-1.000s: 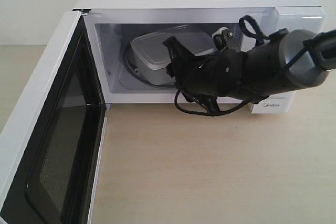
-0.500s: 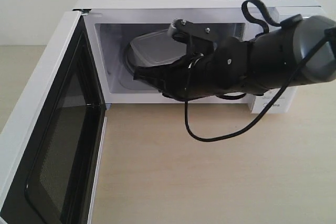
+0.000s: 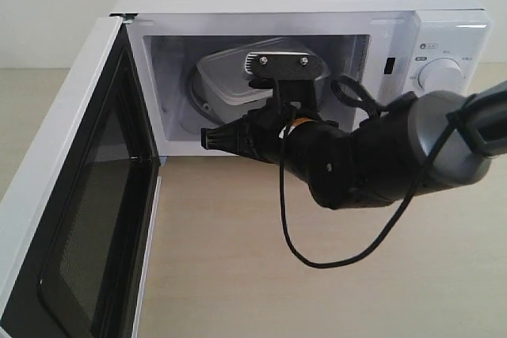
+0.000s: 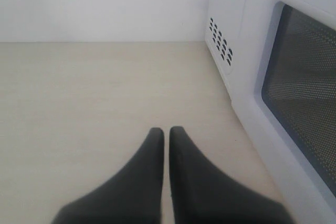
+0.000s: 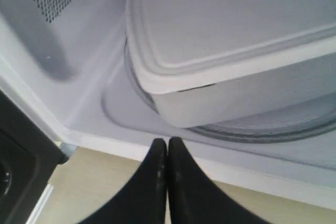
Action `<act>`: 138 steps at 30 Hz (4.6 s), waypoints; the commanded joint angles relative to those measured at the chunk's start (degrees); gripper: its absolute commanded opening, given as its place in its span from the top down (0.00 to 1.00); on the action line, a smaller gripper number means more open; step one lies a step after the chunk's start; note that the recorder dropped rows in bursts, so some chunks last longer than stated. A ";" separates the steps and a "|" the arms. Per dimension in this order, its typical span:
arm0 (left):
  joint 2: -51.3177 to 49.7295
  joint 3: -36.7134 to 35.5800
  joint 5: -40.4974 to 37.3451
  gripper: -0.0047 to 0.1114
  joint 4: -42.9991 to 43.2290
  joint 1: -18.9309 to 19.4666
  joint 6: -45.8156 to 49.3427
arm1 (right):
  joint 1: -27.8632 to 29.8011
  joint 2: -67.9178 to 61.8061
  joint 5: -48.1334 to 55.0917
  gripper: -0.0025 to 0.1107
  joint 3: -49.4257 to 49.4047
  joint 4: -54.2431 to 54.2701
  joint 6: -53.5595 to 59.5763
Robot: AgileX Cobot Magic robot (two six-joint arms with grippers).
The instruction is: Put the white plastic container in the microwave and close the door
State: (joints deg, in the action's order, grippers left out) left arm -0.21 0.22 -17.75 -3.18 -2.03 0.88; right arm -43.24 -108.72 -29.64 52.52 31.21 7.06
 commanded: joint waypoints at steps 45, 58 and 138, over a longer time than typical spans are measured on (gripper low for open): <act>0.21 -0.22 0.14 0.92 -0.01 0.17 -0.49 | 1.56 -8.97 -3.92 0.98 8.16 -3.31 -0.95; 0.21 -0.22 0.14 0.92 -0.01 0.17 -0.49 | 1.35 18.40 -6.31 0.98 -22.85 -3.02 1.81; -17.91 30.15 3.51 0.92 0.00 0.17 0.20 | 1.58 78.76 -36.43 0.98 -42.72 50.88 54.83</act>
State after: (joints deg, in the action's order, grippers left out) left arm -14.92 28.43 -9.57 -3.18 -2.03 1.03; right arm -41.84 -30.42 -60.44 9.98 82.83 65.28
